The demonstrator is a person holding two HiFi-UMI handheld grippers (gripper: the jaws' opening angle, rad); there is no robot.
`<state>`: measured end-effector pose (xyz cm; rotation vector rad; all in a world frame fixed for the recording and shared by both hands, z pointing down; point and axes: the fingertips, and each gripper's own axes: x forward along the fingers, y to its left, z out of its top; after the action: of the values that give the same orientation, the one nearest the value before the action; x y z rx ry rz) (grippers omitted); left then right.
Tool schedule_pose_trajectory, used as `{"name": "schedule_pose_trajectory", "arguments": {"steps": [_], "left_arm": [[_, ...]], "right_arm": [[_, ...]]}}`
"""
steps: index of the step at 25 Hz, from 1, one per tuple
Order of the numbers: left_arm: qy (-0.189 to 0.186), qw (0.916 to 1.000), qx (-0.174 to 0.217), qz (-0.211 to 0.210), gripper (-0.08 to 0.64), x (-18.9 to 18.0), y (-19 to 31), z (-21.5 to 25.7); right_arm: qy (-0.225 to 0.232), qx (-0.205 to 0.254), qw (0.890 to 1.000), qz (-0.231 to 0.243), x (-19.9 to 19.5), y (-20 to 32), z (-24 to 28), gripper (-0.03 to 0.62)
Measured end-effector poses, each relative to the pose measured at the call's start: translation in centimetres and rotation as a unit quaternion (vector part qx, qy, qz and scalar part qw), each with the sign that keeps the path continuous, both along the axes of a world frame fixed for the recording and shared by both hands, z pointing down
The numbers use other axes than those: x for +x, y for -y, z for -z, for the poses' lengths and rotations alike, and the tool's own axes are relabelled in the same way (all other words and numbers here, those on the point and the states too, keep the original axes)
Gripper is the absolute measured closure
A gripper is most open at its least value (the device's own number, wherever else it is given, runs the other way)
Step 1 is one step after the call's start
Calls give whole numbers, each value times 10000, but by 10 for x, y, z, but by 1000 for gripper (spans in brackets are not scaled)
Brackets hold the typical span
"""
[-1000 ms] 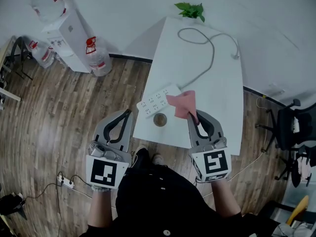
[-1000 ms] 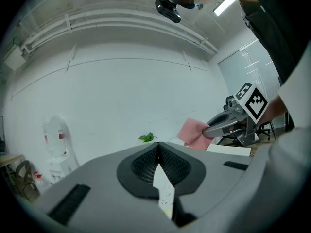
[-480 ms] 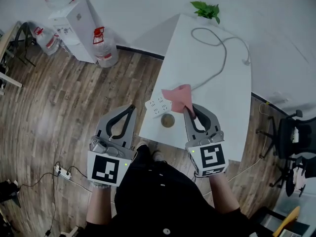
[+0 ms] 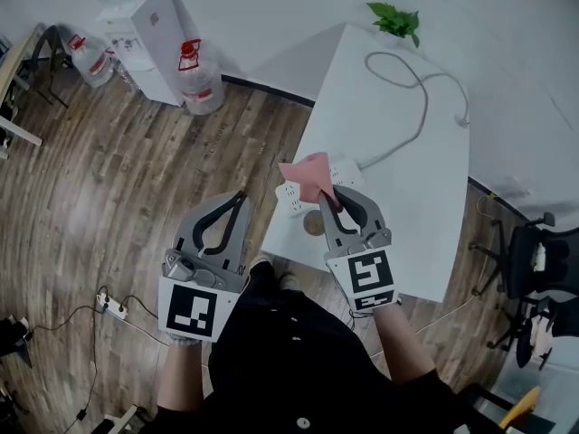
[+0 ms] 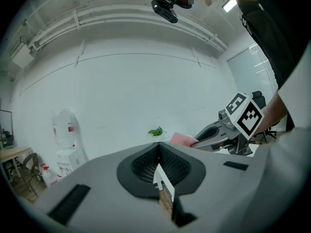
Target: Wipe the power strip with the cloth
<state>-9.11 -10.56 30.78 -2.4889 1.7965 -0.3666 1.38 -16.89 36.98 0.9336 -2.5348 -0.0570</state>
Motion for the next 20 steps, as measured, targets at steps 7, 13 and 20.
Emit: {"name": "schedule_pose_trajectory", "arguments": {"steps": [7,13,20], "left_arm": [[3,9999,-50,142,546,-17,2,-5],[44,9995,-91,313,546,-34,1,-8],[37,9989,-122,444,546,-50,2,-13]], "right_arm": [[-197,-343,9982,442,-35,-5,-35,541],[-537,-645,9925,884,-61,-16,-74,541],[-1041,-829,9837,1206,-76,-21,-110,541]]}}
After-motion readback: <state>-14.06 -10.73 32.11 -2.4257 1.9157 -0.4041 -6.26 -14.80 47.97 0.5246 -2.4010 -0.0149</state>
